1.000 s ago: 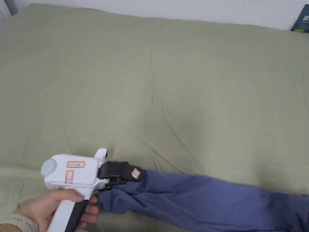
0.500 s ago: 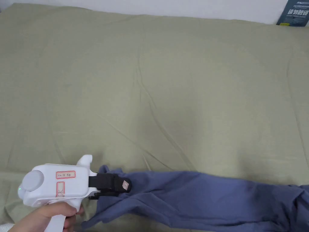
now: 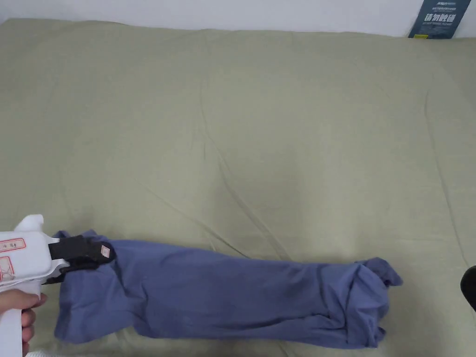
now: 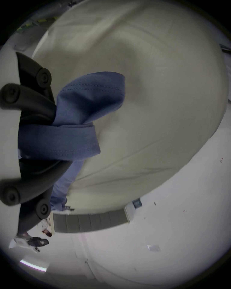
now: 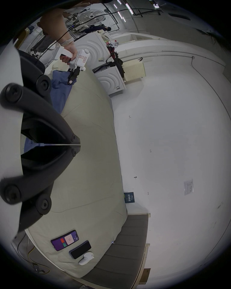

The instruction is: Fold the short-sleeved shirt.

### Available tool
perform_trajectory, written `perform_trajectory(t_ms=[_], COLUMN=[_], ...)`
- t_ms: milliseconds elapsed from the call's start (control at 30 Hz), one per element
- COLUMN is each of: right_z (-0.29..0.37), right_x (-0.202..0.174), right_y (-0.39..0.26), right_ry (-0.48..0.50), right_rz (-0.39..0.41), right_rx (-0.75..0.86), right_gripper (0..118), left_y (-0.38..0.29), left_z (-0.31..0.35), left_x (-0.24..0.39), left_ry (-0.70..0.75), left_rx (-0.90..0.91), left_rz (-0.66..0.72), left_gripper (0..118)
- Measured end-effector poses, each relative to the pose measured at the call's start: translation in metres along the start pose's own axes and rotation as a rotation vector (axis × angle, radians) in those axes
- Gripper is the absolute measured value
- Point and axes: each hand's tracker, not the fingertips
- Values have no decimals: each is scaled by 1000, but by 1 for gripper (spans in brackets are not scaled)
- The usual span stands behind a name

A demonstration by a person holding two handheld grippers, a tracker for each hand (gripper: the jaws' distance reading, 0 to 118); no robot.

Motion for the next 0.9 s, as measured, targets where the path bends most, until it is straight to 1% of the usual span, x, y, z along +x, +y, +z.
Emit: perform_trajectory(t_ms=[67, 133, 200, 233, 300, 333, 400, 433, 467, 533, 600, 633, 667, 700, 733, 800, 833, 900], right_z=[-1, 0, 1, 2, 3, 4, 5, 5, 6, 9, 14, 16, 18, 19, 21, 24, 25, 24], right_x=[0, -2, -4, -3, -2, 1, 5, 7, 9, 14, 17, 20, 22, 22, 24, 25, 25, 26], right_y=[-2, -3, -6, -6, -8, -9, -11, -13, -14, -15, -16, -16, -16, -15, -15, -15, -15, -16], right_ry=[5, 12, 10, 10, 14, 17, 21, 20, 18, 12, 3, -1, -3, -7, -11, -19, -21, -22], right_rz=[-6, -13, -8, -1, 2, -2, -11, -13, -19, -35, -41, -47, -51, -55, -55, -52, -52, -56], right_rx=[-4, -4, 1, 2, 1, 1, -4, -5, -6, -10, 0, 3, 3, 4, 5, 8, 10, 9], right_gripper=[3, 3, 3, 3, 3, 3, 3, 3, 3, 3, 3, 3, 3, 3, 3, 3, 3, 3], left_y=[-13, -32, -56, -71, -97, -110, -120, -125, -133, -140, -141, -145, -145, -145, -145, -145, -146, -141], left_z=[8, 19, 29, 30, 22, 13, -15, -30, -51, -89, -119, -130, -136, -137, -132, -107, -86, -46], left_x=[22, 55, 86, 99, 121, 131, 142, 149, 157, 159, 155, 156, 153, 152, 151, 153, 154, 153], left_ry=[61, 108, 89, 106, 78, 83, 65, 97, 136, 117, 135, 119, 97, 91, 51, -94, -150, -204], left_rx=[27, 120, 194, 237, 272, 316, 300, 270, 246, 214, 152, 117, 79, 54, 32, 35, 72, 195], left_rz=[-30, -110, -150, -130, -133, -94, -143, -179, -192, -196, -205, -204, -224, -235, -242, -257, -277, -313], left_gripper=[13, 13, 13, 13, 13, 13, 14, 14, 14, 14, 17, 25, 54, 63, 72, 107, 113, 113])
